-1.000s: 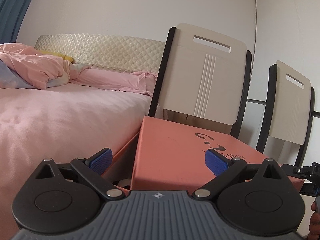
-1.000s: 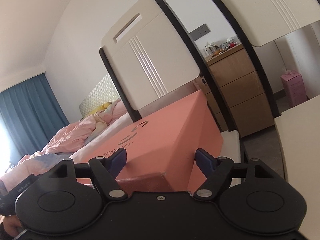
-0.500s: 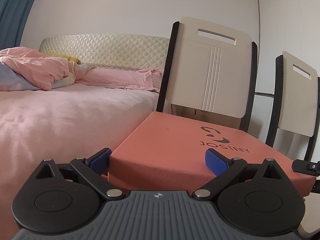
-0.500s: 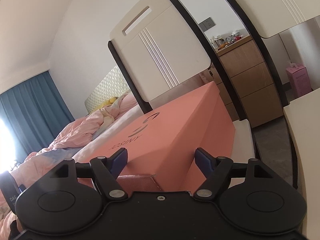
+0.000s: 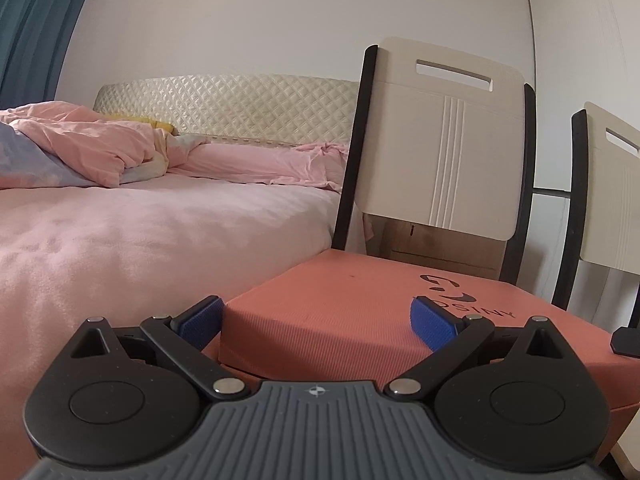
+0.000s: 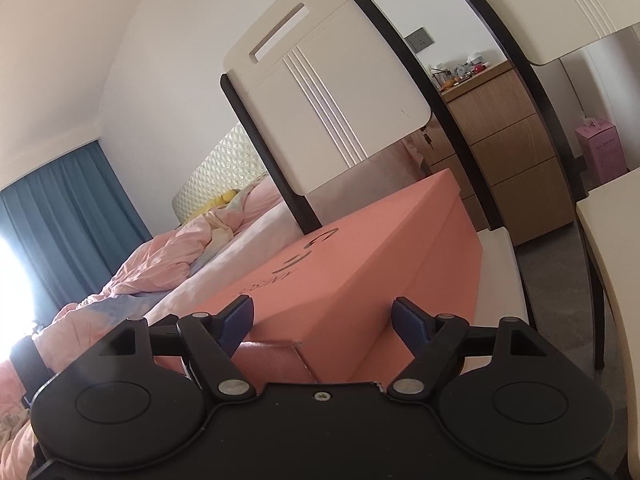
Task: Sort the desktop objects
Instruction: 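Press the lid down onto the box with both grippers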
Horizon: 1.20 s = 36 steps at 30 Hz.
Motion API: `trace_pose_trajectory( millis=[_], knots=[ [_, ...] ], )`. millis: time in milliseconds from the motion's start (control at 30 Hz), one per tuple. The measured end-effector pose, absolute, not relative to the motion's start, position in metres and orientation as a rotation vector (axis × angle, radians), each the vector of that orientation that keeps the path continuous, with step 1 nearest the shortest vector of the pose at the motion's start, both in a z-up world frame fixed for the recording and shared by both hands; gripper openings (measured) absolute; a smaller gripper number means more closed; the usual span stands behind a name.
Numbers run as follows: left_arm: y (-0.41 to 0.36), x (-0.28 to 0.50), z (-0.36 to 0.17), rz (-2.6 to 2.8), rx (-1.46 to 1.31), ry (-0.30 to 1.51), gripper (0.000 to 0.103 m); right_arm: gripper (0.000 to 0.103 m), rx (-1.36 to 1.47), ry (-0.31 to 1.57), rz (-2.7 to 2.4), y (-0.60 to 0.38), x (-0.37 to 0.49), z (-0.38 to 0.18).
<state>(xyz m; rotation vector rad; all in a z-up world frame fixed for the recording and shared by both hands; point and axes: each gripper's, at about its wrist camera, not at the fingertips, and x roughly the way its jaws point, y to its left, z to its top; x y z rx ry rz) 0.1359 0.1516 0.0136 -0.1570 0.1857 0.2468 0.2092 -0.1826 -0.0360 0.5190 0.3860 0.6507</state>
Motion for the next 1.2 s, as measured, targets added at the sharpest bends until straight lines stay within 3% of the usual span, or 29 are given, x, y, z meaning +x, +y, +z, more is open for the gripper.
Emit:
trace_pose_trajectory(
  millis=[433,800,900,1100,1200],
  knots=[
    [0.153,0.129,0.015,0.228,-0.167,0.200,0.100,0.077,0.413,0.357,0.730,-0.185,0.191,-0.024],
    [0.151,0.130,0.014,0.229,-0.165,0.196,0.101,0.083,-0.018,0.311,0.756,-0.160,0.172,-0.028],
    [0.150,0.130,0.013,0.222,-0.162,0.194,0.101,0.071,-0.051,0.329,0.737,-0.159,0.175,-0.031],
    [0.142,0.130,0.012,0.145,-0.148,0.203,0.101,0.065,-0.100,0.336,0.670,-0.166,0.180,-0.033],
    [0.135,0.131,0.009,0.086,-0.130,0.222,0.101,0.055,-0.077,0.360,0.621,-0.178,0.190,-0.035]
  ],
)
